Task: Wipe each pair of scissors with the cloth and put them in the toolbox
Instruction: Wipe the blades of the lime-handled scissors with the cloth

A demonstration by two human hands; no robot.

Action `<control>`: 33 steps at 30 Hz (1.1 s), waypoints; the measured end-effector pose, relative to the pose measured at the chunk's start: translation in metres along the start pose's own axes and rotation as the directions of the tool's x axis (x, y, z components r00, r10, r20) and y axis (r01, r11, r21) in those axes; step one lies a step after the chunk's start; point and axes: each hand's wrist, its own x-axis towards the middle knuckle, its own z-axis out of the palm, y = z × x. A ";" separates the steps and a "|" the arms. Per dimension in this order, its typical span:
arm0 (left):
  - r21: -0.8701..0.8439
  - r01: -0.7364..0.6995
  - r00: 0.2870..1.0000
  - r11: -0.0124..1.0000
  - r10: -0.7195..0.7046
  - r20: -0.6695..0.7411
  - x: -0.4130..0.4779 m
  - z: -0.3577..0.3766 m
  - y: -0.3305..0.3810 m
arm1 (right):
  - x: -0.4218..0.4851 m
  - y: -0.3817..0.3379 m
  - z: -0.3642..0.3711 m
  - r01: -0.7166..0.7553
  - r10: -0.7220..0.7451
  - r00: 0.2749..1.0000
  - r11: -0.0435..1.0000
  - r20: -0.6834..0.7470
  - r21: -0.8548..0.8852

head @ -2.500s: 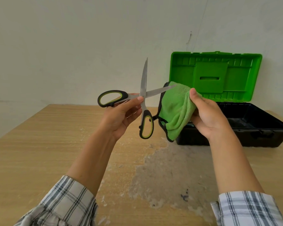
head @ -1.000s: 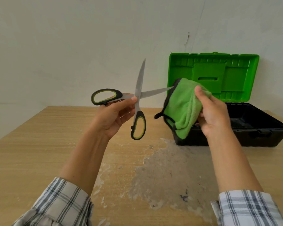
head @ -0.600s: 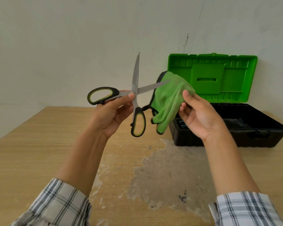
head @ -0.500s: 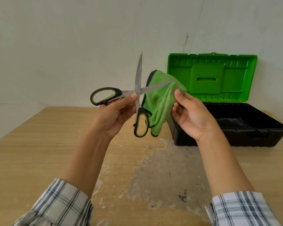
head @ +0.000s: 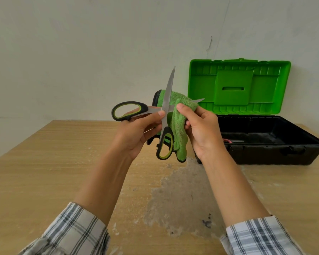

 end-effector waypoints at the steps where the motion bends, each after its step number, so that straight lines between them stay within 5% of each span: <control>1: 0.000 0.003 1.000 1.000 -0.003 -0.002 0.000 0.001 0.000 | 0.000 0.000 0.000 0.005 -0.005 1.000 1.000 -0.010 -0.004; 21: -0.028 0.043 0.999 0.999 -0.044 -0.029 -0.001 -0.008 0.008 | 0.011 -0.014 -0.027 -0.076 0.091 0.995 0.963 -0.047 0.260; 28: -0.101 0.000 1.000 0.995 -0.002 -0.015 -0.002 -0.001 0.007 | 0.007 -0.011 -0.023 -0.137 0.116 0.971 0.986 0.209 0.091; 33: -0.090 -0.030 0.999 0.995 0.029 -0.014 -0.005 0.004 0.007 | 0.000 -0.005 -0.006 -0.071 0.071 0.971 0.997 0.226 -0.010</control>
